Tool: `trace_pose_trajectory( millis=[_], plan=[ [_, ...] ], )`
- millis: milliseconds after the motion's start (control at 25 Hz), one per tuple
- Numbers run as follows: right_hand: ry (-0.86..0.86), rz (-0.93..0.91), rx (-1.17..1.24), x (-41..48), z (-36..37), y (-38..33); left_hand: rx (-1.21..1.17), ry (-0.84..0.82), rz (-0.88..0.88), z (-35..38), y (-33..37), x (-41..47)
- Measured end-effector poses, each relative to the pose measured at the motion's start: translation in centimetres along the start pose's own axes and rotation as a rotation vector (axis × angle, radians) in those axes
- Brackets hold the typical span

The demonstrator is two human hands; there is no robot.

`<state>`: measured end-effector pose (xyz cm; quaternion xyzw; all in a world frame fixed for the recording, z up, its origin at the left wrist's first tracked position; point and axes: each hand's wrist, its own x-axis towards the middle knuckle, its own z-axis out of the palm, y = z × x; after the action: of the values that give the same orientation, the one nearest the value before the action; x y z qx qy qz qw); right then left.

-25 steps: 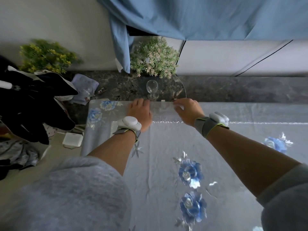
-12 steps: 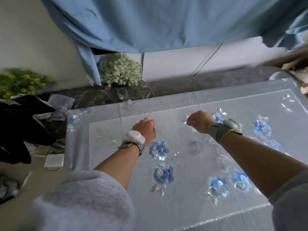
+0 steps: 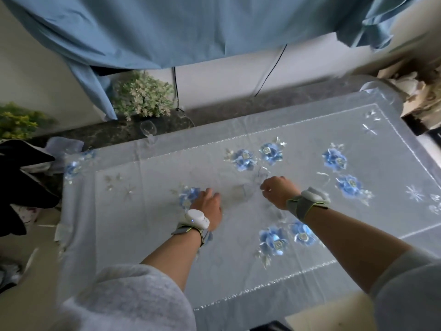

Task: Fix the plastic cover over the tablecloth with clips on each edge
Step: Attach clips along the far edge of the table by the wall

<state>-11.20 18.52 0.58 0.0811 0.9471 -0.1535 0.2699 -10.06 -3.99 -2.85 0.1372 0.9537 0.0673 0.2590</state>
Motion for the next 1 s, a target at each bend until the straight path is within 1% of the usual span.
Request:
trace_pose_trajectory(
  millis=[80,160,280,400,560,760,880,1000],
  plan=[
    [0.059,-0.063,0.005,0.0,0.8,-0.3,0.059,-0.028,-0.016,1.9,0.3,-0.5],
    [0.120,-0.130,0.019,0.7,1.3,-0.6,0.071,-0.079,-0.072,3.6,0.7,-0.9],
    [0.126,-0.200,0.041,1.7,1.9,-0.9,0.033,-0.113,-0.140,4.8,1.4,-1.2],
    [0.116,-0.258,-0.035,2.7,2.6,-1.4,0.003,-0.118,-0.155,5.0,1.5,-1.2],
    [0.124,-0.259,-0.267,3.3,2.8,-2.2,-0.005,-0.124,-0.187,5.0,1.8,-1.3],
    [0.046,-0.183,-0.341,4.2,2.2,-2.9,-0.031,-0.260,-0.218,3.1,2.1,-0.7],
    [-0.045,-0.139,-0.223,5.5,0.9,-3.3,-0.053,-0.347,-0.208,0.8,2.4,-0.1],
    [-0.137,-0.097,-0.066,7.9,-2.2,-3.2,-0.026,-0.323,-0.105,-2.5,2.2,1.6]
  ],
)
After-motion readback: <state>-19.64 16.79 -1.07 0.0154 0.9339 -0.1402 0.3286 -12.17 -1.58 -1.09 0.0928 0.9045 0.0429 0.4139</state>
